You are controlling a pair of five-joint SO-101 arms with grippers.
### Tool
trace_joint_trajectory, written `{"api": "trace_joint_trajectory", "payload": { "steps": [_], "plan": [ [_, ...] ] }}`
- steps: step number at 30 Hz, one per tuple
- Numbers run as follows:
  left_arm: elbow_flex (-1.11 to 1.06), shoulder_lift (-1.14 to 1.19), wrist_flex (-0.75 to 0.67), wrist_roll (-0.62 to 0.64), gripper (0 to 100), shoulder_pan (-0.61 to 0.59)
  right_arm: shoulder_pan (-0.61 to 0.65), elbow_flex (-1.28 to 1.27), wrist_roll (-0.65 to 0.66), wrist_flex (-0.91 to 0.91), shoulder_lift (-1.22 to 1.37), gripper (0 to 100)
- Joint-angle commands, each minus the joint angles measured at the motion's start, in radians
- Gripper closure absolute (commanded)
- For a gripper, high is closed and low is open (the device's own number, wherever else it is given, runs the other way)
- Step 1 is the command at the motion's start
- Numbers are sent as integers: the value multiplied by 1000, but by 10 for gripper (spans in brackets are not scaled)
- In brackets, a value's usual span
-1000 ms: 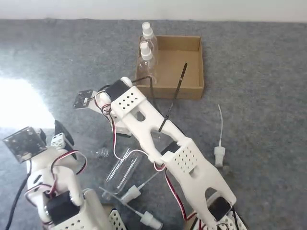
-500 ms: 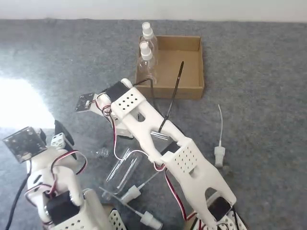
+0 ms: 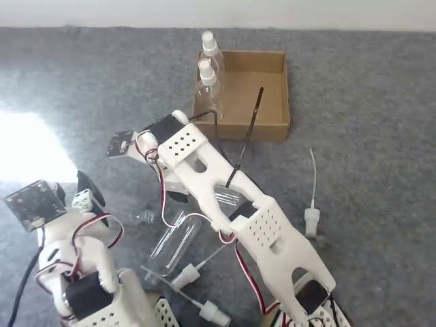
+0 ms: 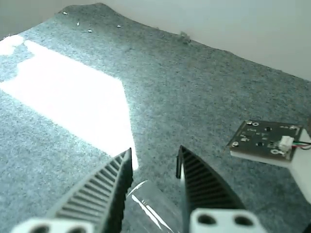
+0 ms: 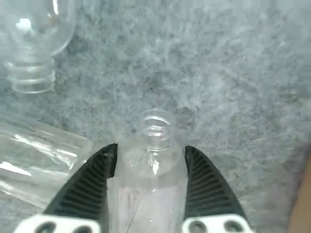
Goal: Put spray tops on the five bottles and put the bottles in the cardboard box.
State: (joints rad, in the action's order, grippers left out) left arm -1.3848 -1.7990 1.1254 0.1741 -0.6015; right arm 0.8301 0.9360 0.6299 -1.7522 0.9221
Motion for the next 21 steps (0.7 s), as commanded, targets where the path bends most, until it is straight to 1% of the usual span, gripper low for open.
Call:
{"api": "trace_joint_trajectory", "payload": {
  "steps": [1, 4, 7, 19, 21],
  "plan": [
    [8, -11, -25, 0, 863, -8, 2, 14, 3, -47, -185, 990],
    [8, -11, -25, 0, 863, -8, 2, 12, 0, -48, -257, 991],
    [8, -11, -25, 0, 863, -8, 2, -3, -46, -48, -340, 989],
    [8, -11, -23, 0, 863, -5, 7, -273, -66, -47, -736, 989],
    [8, -11, -20, 0, 862, -3, 5, -315, -109, -45, -802, 989]
  ]
}}
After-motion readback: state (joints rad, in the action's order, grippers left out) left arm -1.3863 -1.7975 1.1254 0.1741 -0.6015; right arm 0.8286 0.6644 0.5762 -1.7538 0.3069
